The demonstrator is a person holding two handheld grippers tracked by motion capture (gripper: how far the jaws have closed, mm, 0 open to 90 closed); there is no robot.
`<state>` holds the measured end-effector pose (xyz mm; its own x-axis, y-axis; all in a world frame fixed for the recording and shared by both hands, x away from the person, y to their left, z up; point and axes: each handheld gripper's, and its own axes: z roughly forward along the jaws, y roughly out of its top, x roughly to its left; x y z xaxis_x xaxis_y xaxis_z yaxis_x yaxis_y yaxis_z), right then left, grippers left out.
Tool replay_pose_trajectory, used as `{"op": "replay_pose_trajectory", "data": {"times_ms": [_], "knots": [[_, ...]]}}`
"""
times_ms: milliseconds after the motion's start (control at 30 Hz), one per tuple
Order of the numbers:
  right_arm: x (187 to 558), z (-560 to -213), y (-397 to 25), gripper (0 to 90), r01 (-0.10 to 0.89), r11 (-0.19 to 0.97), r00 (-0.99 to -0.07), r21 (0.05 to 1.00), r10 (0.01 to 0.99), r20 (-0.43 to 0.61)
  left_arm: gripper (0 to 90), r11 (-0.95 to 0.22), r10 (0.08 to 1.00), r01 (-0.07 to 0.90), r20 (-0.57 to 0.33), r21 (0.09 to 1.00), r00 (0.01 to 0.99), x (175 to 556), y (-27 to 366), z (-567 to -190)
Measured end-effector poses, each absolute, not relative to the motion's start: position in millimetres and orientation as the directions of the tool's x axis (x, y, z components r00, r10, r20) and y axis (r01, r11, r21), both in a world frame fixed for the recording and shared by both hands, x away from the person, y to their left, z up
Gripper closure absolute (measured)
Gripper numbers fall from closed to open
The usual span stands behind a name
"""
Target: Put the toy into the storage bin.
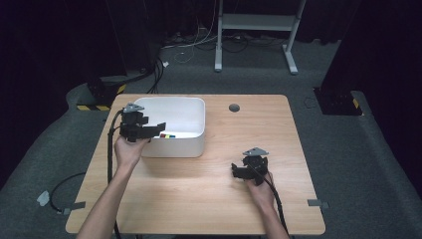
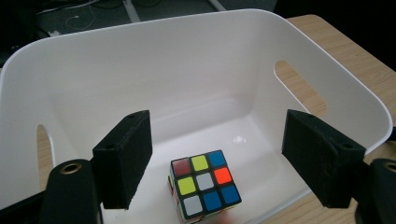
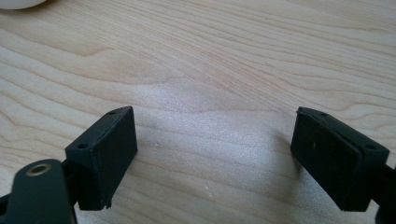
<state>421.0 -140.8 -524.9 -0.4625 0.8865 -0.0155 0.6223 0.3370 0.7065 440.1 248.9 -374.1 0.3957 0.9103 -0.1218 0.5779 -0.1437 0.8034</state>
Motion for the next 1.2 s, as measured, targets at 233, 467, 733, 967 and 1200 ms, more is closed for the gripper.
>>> {"op": "replay_pose_trajectory", "data": {"times_ms": [233, 467, 733, 967, 1200], "knots": [[421.1, -524.9, -140.8, 14.4, 0.622, 0.337, -0.463, 0.707, 0.886, -0.016, 24.1, -0.141, 0.906, 0.571, -0.128, 0.809, 0.404, 437.6, 251.2, -371.6], [421.0, -524.9, -140.8, 14.4, 0.623, 0.337, -0.462, 0.706, 0.887, -0.015, 23.4, -0.139, 0.904, 0.566, -0.129, 0.813, 0.408, 435.5, 253.1, -370.1], [421.0, -524.9, -140.8, 14.4, 0.622, 0.337, -0.463, 0.706, 0.886, -0.016, 22.3, -0.137, 0.902, 0.56, -0.13, 0.817, 0.411, 432.6, 256.9, -369.2], [421.0, -524.9, -140.8, 14.4, 0.622, 0.338, -0.463, 0.706, 0.886, -0.016, 21.6, -0.132, 0.901, 0.555, -0.134, 0.821, 0.413, 429.4, 259.8, -368.1], [421.0, -524.9, -140.8, 14.4, 0.622, 0.338, -0.463, 0.706, 0.886, -0.016, 21.6, -0.133, 0.899, 0.553, -0.135, 0.822, 0.417, 426.5, 263.0, -368.1]]}}
